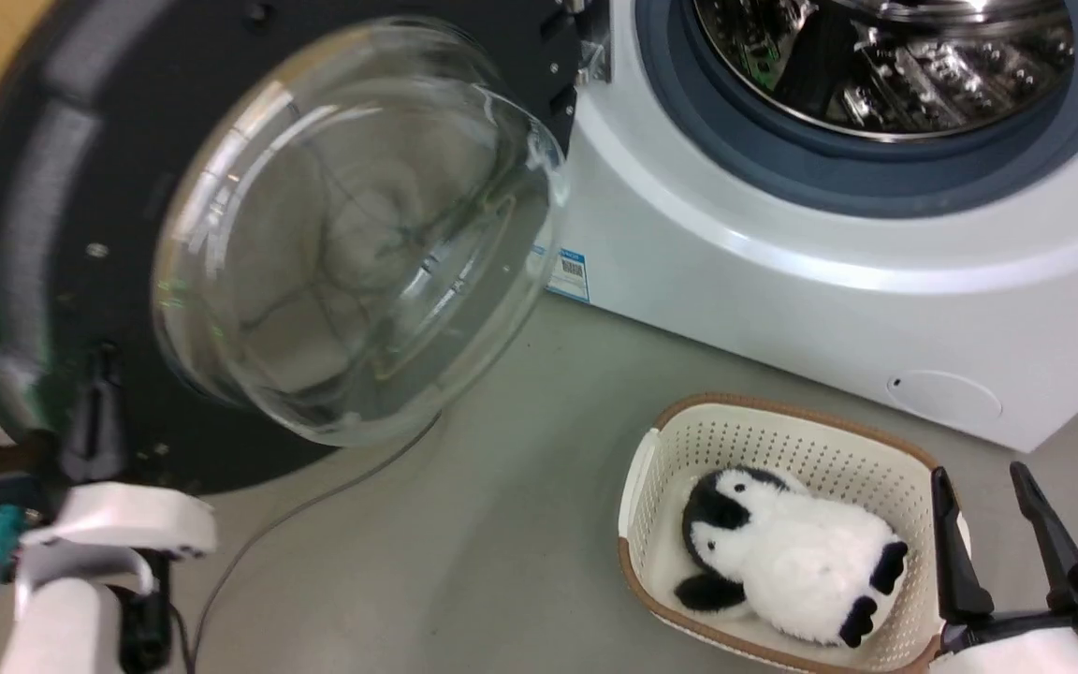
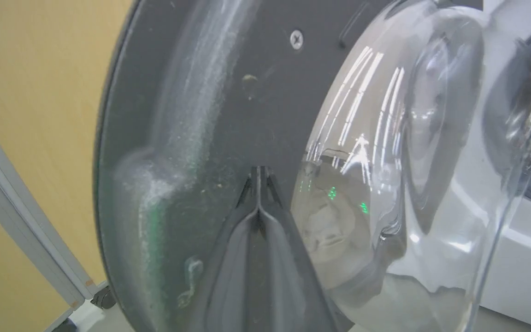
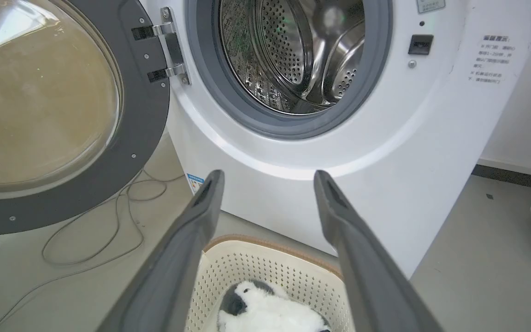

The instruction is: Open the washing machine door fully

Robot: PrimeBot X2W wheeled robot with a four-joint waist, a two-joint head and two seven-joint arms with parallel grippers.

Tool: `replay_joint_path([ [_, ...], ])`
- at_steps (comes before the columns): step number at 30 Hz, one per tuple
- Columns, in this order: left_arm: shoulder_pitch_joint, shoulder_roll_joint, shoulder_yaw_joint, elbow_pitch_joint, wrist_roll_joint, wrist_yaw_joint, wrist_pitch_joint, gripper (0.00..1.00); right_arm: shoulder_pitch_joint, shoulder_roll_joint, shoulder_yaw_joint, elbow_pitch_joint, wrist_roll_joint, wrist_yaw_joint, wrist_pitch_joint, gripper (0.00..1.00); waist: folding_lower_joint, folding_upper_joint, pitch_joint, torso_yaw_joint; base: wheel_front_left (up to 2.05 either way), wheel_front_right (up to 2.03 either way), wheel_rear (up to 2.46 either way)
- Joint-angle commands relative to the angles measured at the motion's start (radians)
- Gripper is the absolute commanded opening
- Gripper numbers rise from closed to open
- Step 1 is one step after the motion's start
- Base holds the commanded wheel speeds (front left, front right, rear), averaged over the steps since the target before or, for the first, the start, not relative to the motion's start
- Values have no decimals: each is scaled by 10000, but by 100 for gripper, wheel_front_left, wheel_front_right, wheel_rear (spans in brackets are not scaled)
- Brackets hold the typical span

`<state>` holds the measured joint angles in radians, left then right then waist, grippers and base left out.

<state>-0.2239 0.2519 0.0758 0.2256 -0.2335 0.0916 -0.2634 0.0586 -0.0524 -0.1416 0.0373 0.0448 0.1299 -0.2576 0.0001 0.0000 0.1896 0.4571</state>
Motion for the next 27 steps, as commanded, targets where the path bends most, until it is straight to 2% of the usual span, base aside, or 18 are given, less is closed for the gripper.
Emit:
replay_joint_path([
  [1, -238, 93, 238, 165, -60, -49, 16, 0, -179, 22, -11, -52, -89, 8, -42, 100, -1, 0, 160, -98, 0, 0, 0],
  [12, -1592, 503, 1454, 2058, -124, -547, 16, 0, -595, 22, -17, -92, -419, 8, -42, 100, -1, 0, 815, -371, 0, 0, 0],
  [27, -3333, 1518, 2293, 4547, 158, -722, 16, 0, -950, 14, -9, -51, -640, 8, -42, 100, -1, 0, 1263, -905, 0, 0, 0],
])
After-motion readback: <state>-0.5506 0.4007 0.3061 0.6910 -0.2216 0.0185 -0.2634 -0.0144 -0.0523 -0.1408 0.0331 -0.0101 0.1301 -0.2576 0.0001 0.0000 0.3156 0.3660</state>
